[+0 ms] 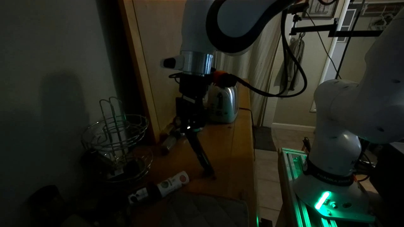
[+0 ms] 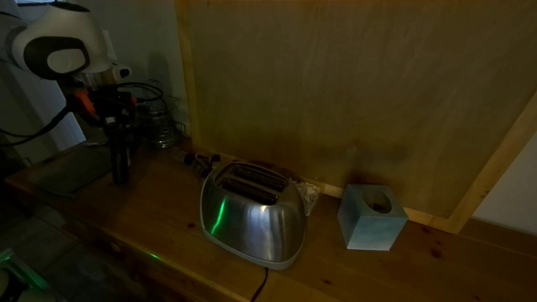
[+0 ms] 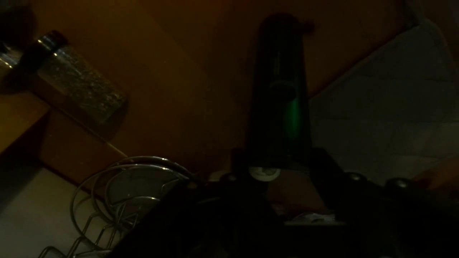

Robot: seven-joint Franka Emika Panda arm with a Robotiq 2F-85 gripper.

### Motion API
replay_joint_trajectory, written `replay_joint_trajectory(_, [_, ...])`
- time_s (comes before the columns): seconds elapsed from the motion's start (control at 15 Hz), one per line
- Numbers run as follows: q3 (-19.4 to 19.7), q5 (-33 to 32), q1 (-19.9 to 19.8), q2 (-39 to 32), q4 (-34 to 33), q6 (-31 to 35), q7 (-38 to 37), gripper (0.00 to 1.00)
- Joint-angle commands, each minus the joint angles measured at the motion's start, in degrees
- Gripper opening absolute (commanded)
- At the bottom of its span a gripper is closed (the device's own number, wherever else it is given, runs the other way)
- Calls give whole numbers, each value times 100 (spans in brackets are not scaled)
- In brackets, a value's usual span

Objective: Move the remote control to the right then flip it over.

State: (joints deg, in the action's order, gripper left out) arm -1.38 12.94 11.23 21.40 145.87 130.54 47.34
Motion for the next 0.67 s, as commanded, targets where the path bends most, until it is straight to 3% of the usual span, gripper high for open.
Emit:
replay_joint_trajectory(0.0, [0,-399,-64,119,146,-249,-190,24])
replay_joint_trajectory(0.33, [-6,-807,-79,87,208,-427,-271,24])
replay_joint_trajectory(0.6, [-27,-747,43,203,156,-485,-224,24])
